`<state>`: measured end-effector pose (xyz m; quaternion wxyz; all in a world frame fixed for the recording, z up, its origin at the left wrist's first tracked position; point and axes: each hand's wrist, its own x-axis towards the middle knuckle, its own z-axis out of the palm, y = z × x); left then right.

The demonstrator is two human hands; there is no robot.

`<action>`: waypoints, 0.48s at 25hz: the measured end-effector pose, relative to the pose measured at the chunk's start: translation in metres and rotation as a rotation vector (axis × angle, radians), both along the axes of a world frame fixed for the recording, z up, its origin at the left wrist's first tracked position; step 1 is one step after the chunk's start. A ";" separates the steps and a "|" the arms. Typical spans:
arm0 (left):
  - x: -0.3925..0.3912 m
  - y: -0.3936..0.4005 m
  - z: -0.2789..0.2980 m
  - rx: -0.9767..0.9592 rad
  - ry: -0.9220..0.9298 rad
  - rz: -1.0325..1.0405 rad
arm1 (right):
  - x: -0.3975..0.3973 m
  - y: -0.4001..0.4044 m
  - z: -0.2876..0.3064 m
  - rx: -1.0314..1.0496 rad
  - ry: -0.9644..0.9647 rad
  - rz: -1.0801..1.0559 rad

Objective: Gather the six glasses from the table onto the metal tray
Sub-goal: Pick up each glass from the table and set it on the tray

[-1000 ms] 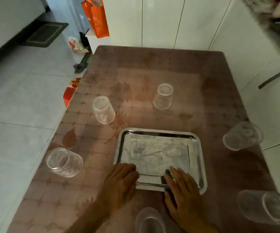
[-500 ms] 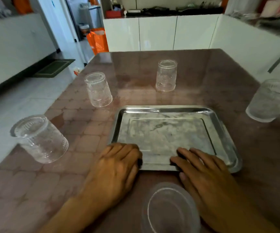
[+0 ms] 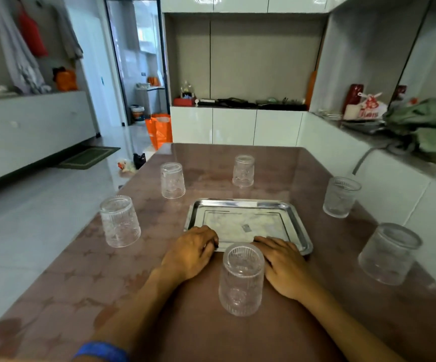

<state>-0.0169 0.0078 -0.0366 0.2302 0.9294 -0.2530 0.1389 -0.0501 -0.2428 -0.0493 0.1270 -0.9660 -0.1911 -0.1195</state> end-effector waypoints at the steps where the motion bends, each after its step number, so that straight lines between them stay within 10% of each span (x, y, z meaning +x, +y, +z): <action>1: -0.002 0.000 0.002 0.014 0.018 -0.002 | 0.000 0.000 0.000 0.018 0.011 0.003; 7: 0.005 0.002 0.000 -0.001 0.059 -0.018 | -0.021 -0.016 0.021 1.021 0.306 0.094; 12: 0.025 0.007 0.004 -0.069 0.119 -0.095 | -0.061 0.006 0.021 0.731 0.618 0.290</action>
